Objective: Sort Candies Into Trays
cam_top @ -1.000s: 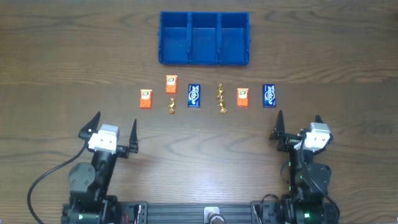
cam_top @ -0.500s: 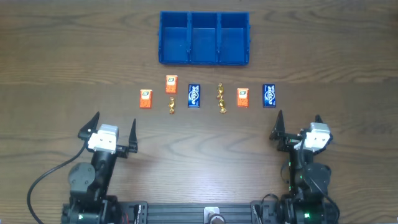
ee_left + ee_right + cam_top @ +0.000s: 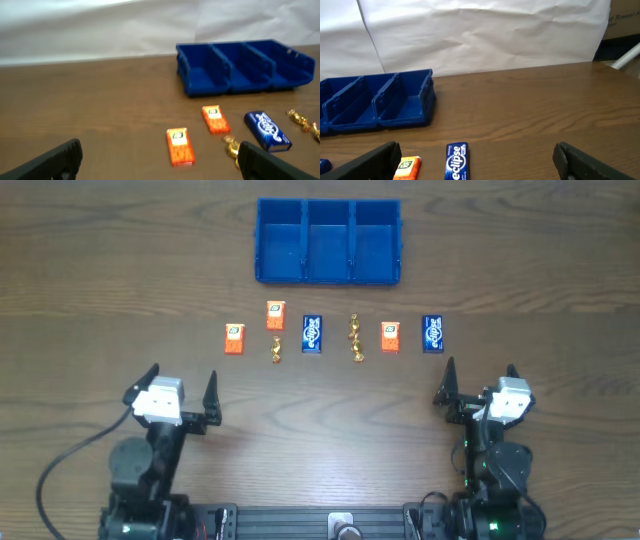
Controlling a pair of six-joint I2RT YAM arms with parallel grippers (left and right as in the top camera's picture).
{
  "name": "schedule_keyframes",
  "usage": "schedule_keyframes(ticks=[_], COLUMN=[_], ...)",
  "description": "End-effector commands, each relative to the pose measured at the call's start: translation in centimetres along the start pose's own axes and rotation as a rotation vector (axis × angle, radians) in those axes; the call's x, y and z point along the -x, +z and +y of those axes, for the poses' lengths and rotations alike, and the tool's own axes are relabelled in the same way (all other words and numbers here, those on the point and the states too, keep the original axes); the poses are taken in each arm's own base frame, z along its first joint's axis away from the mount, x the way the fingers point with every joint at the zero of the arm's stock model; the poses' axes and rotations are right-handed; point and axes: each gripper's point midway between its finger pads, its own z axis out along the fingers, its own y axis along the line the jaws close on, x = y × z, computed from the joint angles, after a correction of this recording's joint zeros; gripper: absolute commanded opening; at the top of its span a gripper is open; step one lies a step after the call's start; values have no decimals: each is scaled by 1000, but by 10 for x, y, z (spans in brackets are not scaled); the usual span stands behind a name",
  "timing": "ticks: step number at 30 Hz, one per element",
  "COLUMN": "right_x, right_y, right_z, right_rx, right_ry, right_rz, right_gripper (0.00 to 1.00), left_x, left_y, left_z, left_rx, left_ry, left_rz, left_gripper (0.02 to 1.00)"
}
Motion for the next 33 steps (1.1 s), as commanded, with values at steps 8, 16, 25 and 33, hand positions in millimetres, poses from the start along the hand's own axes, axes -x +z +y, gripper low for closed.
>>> schedule_keyframes(ticks=[8, 16, 25, 33], right_x=[0, 0, 0, 0], right_y=[0, 0, 0, 0], right_z=[-4, -4, -4, -4], right_rx=[-18, -18, -18, -18], right_ry=[-13, -13, -13, -13], right_rz=[-4, -4, -4, -4], right_gripper=[998, 998, 998, 998], left_x=[115, 13, -74, -114], left_y=[7, 75, 123, 147], left_z=[4, -8, -24, -27], left_rx=[44, 65, 46, 57], left_ry=[-155, -236, -193, -116], left_rz=[336, 846, 1040, 1083], left_gripper=[998, 996, 998, 998])
